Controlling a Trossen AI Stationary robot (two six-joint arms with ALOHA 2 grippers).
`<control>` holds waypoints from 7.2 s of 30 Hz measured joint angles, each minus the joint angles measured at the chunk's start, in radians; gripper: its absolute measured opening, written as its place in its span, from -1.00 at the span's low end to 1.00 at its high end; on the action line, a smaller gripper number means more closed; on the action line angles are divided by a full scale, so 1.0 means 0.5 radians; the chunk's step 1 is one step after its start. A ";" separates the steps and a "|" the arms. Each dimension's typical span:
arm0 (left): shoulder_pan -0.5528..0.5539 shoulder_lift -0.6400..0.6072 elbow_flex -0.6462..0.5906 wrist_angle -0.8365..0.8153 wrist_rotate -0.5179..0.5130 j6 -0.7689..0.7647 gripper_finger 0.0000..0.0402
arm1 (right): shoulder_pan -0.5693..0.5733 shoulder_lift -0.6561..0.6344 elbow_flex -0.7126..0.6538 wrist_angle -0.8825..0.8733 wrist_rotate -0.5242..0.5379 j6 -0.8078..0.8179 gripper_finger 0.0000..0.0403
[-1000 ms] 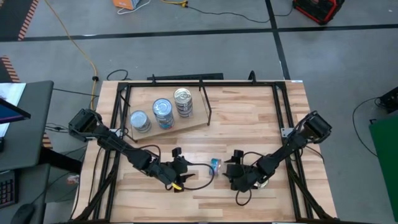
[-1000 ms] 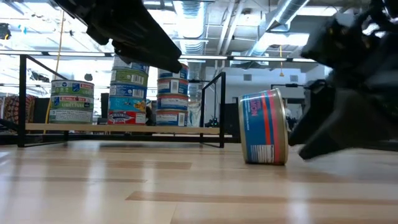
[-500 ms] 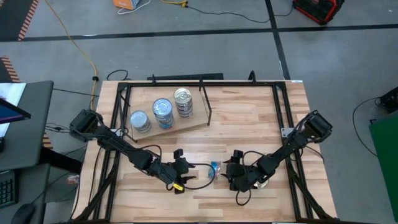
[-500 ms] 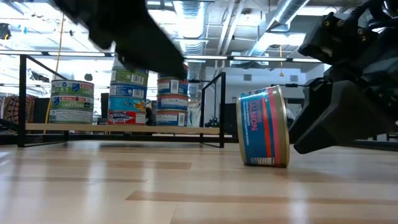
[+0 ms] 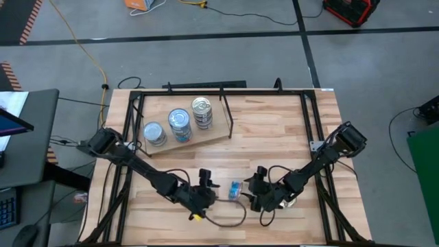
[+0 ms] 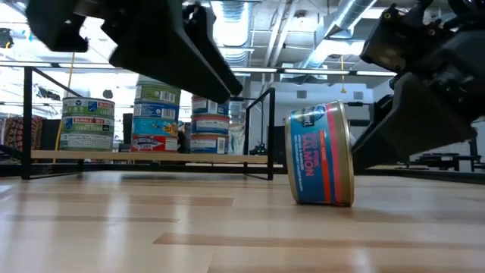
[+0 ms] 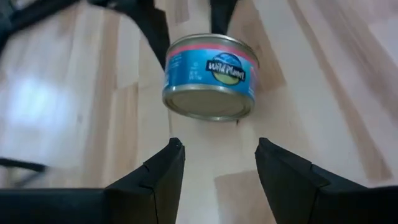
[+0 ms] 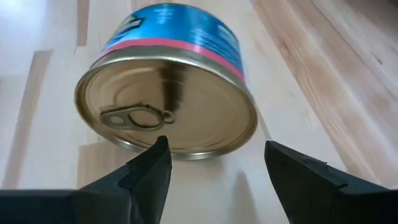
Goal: Stack canned seafood by type on shelf
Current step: Stack the blue pink tuna can on top of the blue pink tuna can on the shelf
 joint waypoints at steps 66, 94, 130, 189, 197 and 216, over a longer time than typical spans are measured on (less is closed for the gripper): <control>0.637 0.002 0.413 -0.542 0.769 1.499 0.49 | 0.081 -0.375 -0.146 -0.182 0.200 0.054 0.42; 0.537 0.068 0.461 -0.513 0.524 1.435 0.50 | 0.044 -0.374 -0.147 -0.209 0.197 0.060 0.42; 0.534 0.625 1.282 -1.645 0.353 1.485 0.91 | 0.089 -0.374 -0.147 -0.262 0.226 0.130 0.42; 0.770 -0.321 1.279 -2.019 -0.605 1.237 -0.05 | 0.091 -0.374 -0.146 -0.247 0.282 0.101 0.42; 1.087 -0.364 1.279 -1.881 -0.637 1.477 -0.05 | 0.091 -0.374 -0.146 -0.247 0.282 0.108 0.42; 1.377 -0.357 1.279 -2.008 -0.669 0.527 0.01 | 0.087 -0.374 -0.146 -0.248 0.282 0.098 0.42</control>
